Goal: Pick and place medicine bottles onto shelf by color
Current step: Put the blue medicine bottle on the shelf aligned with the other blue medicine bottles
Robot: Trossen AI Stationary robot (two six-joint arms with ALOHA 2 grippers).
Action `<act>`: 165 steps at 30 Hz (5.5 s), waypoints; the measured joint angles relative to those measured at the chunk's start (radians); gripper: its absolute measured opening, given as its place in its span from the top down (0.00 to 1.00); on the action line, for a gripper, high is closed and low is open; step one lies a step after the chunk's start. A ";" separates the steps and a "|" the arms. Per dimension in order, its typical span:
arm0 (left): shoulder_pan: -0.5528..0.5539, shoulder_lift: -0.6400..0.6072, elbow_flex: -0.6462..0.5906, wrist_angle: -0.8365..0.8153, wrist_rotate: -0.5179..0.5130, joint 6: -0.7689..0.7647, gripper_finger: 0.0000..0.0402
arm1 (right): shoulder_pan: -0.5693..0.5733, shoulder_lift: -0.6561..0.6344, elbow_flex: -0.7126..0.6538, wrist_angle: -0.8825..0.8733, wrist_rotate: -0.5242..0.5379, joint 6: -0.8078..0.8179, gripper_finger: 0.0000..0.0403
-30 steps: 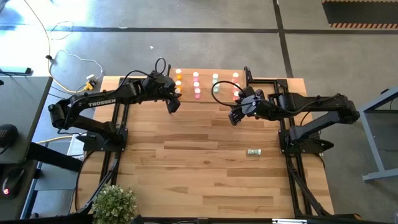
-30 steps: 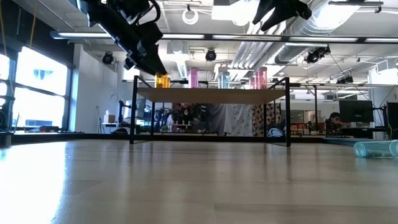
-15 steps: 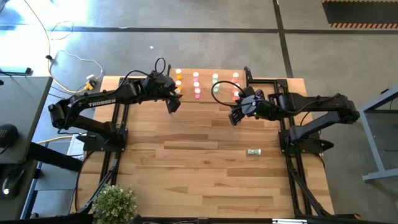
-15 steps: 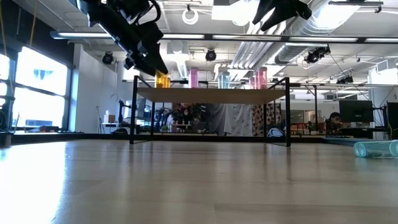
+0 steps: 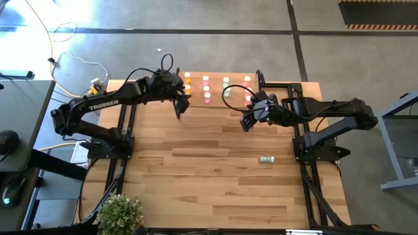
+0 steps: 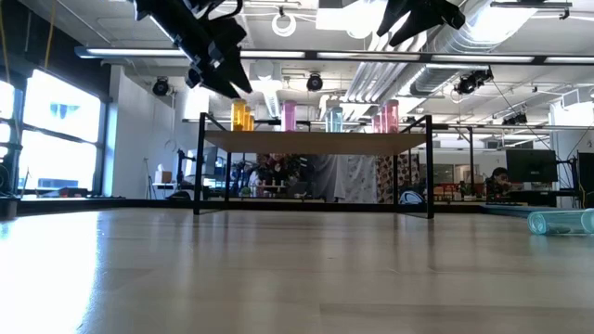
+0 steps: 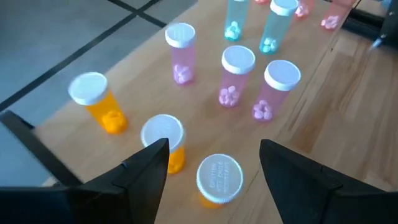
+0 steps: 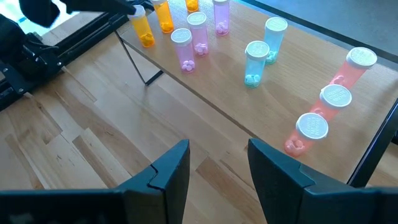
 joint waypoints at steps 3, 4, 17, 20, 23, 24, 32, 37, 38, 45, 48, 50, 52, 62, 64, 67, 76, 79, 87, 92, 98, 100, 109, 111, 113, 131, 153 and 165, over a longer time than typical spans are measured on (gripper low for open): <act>0.000 0.000 0.076 -0.095 -0.003 0.021 0.39 | 0.002 0.000 0.000 0.000 -0.023 0.013 0.62; 0.000 -0.002 0.106 -0.126 -0.003 0.028 0.39 | 0.003 0.000 0.000 0.000 -0.041 0.020 0.62; -0.088 -0.178 0.107 -0.136 0.134 -0.020 0.39 | 0.011 0.000 0.000 -0.080 -0.311 0.361 0.62; -0.148 -0.239 0.041 -0.076 0.134 -0.057 0.39 | 0.038 0.000 0.000 -0.144 -0.316 0.519 0.62; -0.205 -0.290 -0.012 -0.041 0.134 -0.085 0.39 | 0.073 0.000 0.000 -0.211 -0.319 0.666 0.62; -0.225 -0.302 -0.025 -0.029 0.134 -0.086 0.39 | 0.084 0.000 0.000 -0.232 -0.319 0.706 0.62; -0.378 -0.353 -0.066 -0.014 0.166 -0.085 0.39 | 0.191 0.052 0.000 -0.383 -0.379 0.994 0.62; -0.458 -0.353 -0.067 -0.016 0.189 -0.024 0.39 | 0.254 0.112 0.001 -0.392 -0.439 1.097 0.62; -0.471 -0.353 -0.067 -0.016 0.187 -0.020 0.39 | 0.263 0.125 0.001 -0.392 -0.454 1.111 0.62; -0.529 -0.353 -0.067 -0.016 0.185 -0.006 0.39 | 0.332 0.214 0.001 -0.392 -0.517 1.245 0.62; -0.545 -0.353 -0.067 -0.016 0.185 -0.006 0.39 | 0.357 0.247 0.001 -0.392 -0.529 1.293 0.62; -0.554 -0.353 -0.067 -0.016 0.184 -0.006 0.39 | 0.369 0.266 0.001 -0.392 -0.546 1.313 0.62; -0.562 -0.353 -0.067 -0.016 0.184 -0.006 0.39 | 0.379 0.284 0.001 -0.392 -0.552 1.326 0.62; -0.570 -0.352 -0.067 -0.017 0.182 -0.006 0.39 | 0.374 0.357 0.001 -0.477 -0.426 1.314 0.62; -0.570 -0.352 -0.067 -0.017 0.182 -0.006 0.39 | 0.361 0.362 0.001 -0.491 -0.426 1.273 0.62; -0.570 -0.352 -0.067 -0.016 0.182 -0.006 0.39 | 0.341 0.360 -0.002 -0.510 -0.432 1.192 0.62; -0.570 -0.352 -0.067 -0.007 0.103 -0.011 0.39 | 0.301 0.290 -0.003 -0.668 -0.471 1.030 0.62; -0.570 -0.352 -0.067 -0.007 0.047 -0.033 0.39 | 0.301 0.231 -0.040 -0.658 -0.435 1.013 0.62; -0.569 -0.352 -0.067 -0.006 0.009 -0.043 0.39 | 0.311 0.000 -0.306 -0.404 -0.470 0.856 0.62; -0.569 -0.352 -0.067 -0.006 0.006 -0.045 0.39 | 0.303 -0.092 -0.421 -0.292 -0.493 0.597 0.62; -0.569 -0.352 -0.067 -0.006 -0.007 -0.108 0.39 | 0.296 -0.110 -0.516 -0.202 -0.595 0.320 0.62; -0.569 -0.352 -0.067 -0.006 -0.011 -0.138 0.39 | 0.296 -0.103 -0.529 -0.167 -0.601 0.232 0.62; -0.568 -0.339 -0.068 -0.010 -0.020 -0.229 0.39 | 0.296 -0.044 -0.532 -0.106 -0.586 -0.110 0.62; -0.568 -0.332 -0.068 -0.009 -0.031 -0.244 0.39 | 0.293 -0.015 -0.532 -0.099 -0.584 -0.172 0.62; -0.568 -0.319 -0.068 -0.009 -0.033 -0.255 0.39 | 0.286 0.015 -0.532 -0.100 -0.584 -0.218 0.62; -0.568 -0.230 -0.068 -0.008 -0.035 -0.272 0.39 | 0.255 0.196 -0.532 0.015 -0.575 -0.376 0.62; -0.568 -0.232 -0.068 -0.008 -0.033 -0.270 0.39 | 0.198 0.258 -0.563 0.110 -0.605 -0.456 0.62; -0.568 -0.232 -0.068 -0.009 -0.033 -0.270 0.39 | 0.198 0.261 -0.602 0.137 -0.621 -0.417 0.63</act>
